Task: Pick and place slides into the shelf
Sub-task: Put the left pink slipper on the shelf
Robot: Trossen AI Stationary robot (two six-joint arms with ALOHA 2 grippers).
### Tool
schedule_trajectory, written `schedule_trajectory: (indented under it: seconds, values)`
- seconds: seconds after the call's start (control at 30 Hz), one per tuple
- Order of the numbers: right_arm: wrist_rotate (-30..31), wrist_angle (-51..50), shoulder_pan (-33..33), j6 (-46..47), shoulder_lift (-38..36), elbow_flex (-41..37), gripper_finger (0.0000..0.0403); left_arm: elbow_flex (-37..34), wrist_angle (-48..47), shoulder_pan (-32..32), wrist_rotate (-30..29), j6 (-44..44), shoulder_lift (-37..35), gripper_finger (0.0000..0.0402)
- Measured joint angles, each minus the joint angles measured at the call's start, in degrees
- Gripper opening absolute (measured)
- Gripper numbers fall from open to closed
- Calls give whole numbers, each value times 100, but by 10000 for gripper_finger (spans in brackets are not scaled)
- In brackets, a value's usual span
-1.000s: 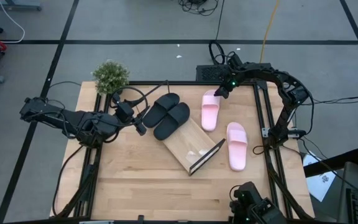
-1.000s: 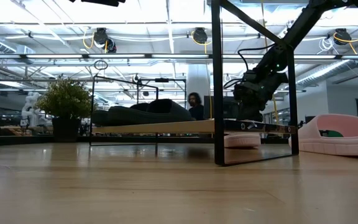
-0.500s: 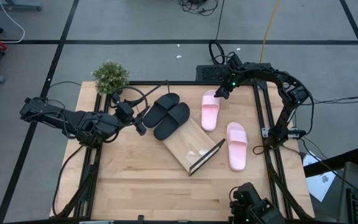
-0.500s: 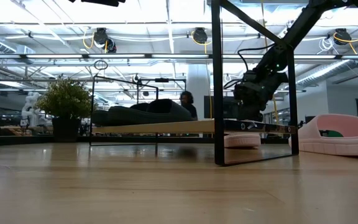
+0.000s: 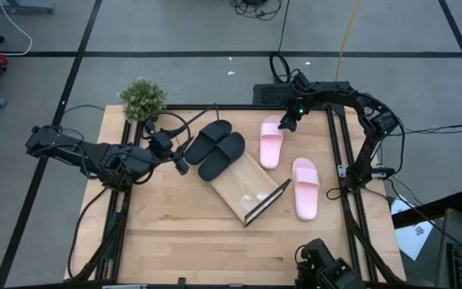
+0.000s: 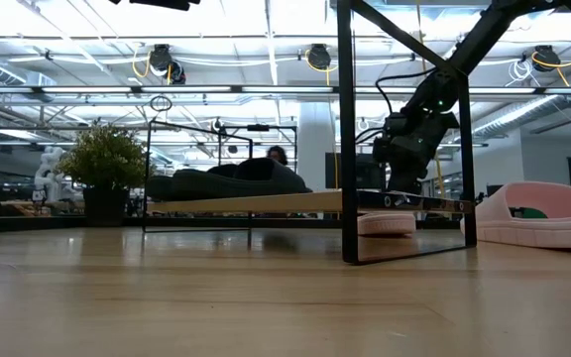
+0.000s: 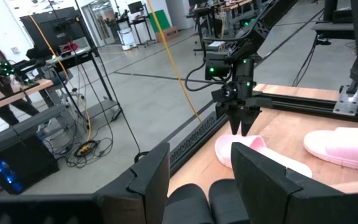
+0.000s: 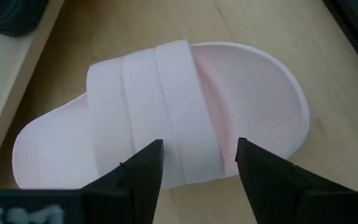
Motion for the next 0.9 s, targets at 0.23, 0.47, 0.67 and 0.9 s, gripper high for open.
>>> schedule_trajectory:
  seconds: [0.23, 0.47, 0.67, 0.9]
  values:
    - [-246, 4, 26, -75, 4, 0, 194, -1, -2, 0, 7, 24, 1, 177]
    - [-391, -2, 22, -61, 9, 0, 194, -1, -2, 1, 16, 24, 1, 177]
    - [-425, -95, 22, -48, 141, 0, 194, -1, -2, 0, 18, 24, 1, 177]
    - [-560, -60, 20, -59, 245, 2, 194, -1, -3, -1, 69, 26, 1, 177]
